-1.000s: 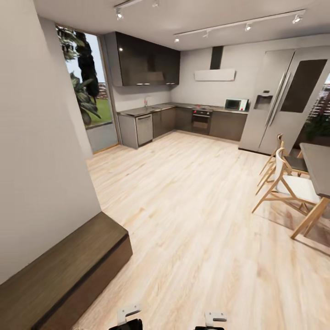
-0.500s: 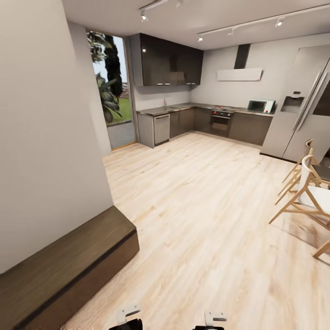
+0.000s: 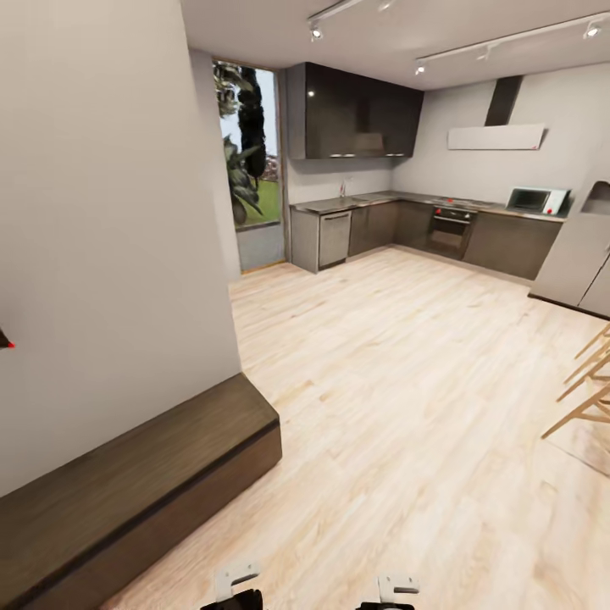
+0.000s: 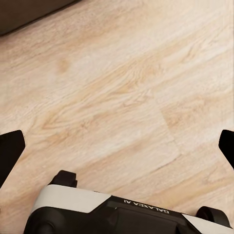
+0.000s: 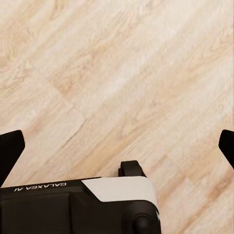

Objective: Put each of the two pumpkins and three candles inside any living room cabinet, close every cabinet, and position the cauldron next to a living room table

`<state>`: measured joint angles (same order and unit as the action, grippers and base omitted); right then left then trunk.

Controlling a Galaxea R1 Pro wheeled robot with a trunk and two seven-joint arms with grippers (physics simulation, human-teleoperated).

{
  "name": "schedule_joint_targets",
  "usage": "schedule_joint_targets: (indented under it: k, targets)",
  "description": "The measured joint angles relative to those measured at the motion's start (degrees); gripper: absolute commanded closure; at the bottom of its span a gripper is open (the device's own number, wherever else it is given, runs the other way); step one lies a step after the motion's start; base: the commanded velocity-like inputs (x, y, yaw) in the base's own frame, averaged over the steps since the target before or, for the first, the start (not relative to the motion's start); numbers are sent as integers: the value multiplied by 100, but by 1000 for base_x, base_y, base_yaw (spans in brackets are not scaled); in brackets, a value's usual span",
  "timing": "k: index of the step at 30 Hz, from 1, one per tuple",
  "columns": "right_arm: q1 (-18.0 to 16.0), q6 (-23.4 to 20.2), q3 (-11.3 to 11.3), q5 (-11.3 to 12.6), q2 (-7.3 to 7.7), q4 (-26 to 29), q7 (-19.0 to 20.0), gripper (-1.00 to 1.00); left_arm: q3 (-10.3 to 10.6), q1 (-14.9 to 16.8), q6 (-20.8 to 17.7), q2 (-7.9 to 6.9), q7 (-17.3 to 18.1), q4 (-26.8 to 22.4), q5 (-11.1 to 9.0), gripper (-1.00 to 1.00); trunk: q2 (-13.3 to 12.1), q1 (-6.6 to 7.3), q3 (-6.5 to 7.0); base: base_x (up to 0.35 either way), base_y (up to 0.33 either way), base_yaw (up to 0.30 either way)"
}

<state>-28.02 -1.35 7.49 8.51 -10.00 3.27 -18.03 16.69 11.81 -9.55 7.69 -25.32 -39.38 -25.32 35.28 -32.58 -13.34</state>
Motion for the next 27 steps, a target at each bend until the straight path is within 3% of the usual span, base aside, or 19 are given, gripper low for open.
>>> schedule_joint_targets:
  k: [27]
  targets:
    - [0, 0, 0, 5, 0, 0, 0, -100, -14, 0, 115, -9, -3, 0, -17, -100, 0, 0, 0, 0, 0, 286]
